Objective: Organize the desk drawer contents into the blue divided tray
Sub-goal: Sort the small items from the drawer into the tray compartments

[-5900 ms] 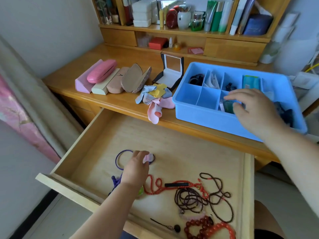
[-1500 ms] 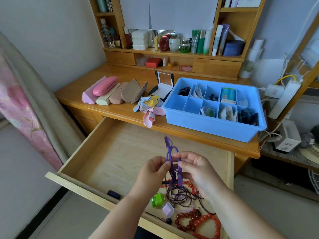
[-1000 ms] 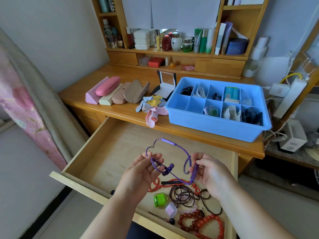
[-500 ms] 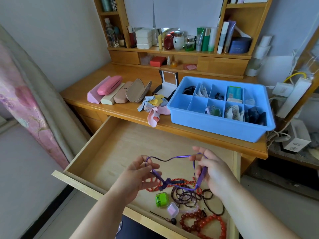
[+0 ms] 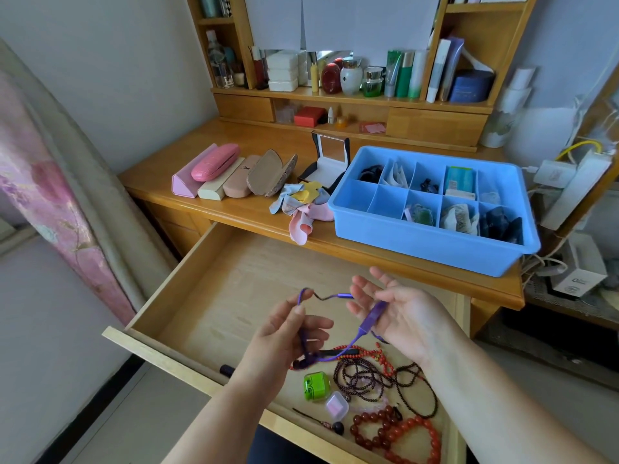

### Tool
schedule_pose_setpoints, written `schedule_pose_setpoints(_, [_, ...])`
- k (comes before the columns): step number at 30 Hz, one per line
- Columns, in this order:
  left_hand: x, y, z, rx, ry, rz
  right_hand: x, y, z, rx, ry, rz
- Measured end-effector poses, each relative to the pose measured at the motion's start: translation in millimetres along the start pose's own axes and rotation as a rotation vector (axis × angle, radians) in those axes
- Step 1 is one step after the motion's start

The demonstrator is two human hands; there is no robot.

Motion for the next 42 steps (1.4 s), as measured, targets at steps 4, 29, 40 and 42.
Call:
schedule_pose_setpoints(4, [17.1, -3.2, -11.2, -0.122, 0.106, -0.207, 5.1, 2.7, -5.6, -0.053, 0.066, 0.019])
schedule_pose_setpoints(29, [-32.2, -1.2, 61.1, 0.002, 0.644, 0.073, -46.7, -10.1, -32.3, -0.189, -1.219, 0.195])
schedule_pose_setpoints(40, [37.7, 5.6, 100.7, 0.144, 0.718, -0.122, -46.1, -16.0, 7.6, -0.157, -1.765, 0.243])
schedule_pose_setpoints(42, [48.4, 6.8, 100.1, 0.137, 0.694, -0.182, -7.4, -24.5, -11.0, -0.504, -1.72, 0.208])
Point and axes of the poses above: each hand's wrist, its own y-axis towards the middle knuckle, its own x-axis out of the palm, z = x × y, the point moved 9 cm from there along y, towards the middle knuckle, and after that the axes turned 4 degrees about -z, right-handed, at the moved point
